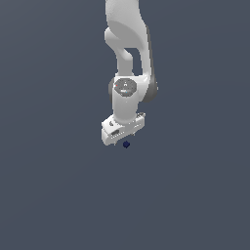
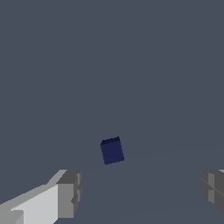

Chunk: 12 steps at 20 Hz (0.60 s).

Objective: Pick up the object and move it to a goal position.

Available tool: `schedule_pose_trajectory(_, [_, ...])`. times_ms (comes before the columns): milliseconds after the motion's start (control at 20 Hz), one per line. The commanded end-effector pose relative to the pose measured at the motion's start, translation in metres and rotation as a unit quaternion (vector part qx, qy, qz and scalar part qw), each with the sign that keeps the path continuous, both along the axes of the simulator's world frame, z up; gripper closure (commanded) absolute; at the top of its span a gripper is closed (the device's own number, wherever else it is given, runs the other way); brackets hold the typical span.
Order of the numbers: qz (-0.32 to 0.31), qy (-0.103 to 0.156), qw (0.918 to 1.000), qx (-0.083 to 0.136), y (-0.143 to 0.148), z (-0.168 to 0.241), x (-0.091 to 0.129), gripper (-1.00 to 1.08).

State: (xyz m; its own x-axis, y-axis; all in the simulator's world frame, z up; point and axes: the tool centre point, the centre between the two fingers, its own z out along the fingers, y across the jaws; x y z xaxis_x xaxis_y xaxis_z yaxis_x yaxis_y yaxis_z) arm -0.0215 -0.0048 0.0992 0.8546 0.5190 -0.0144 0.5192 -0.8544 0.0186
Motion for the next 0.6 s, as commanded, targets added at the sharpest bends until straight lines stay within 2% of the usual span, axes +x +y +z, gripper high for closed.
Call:
schedule_pose_trajectory(0, [0.032,0.0,0.9995,0.003,0.003,-0.01,-0.004,-0.92])
schedule_pose_trajectory(550, [0.109,0.0,0.994,0.011,0.011,-0.034,-0.014,-0.92])
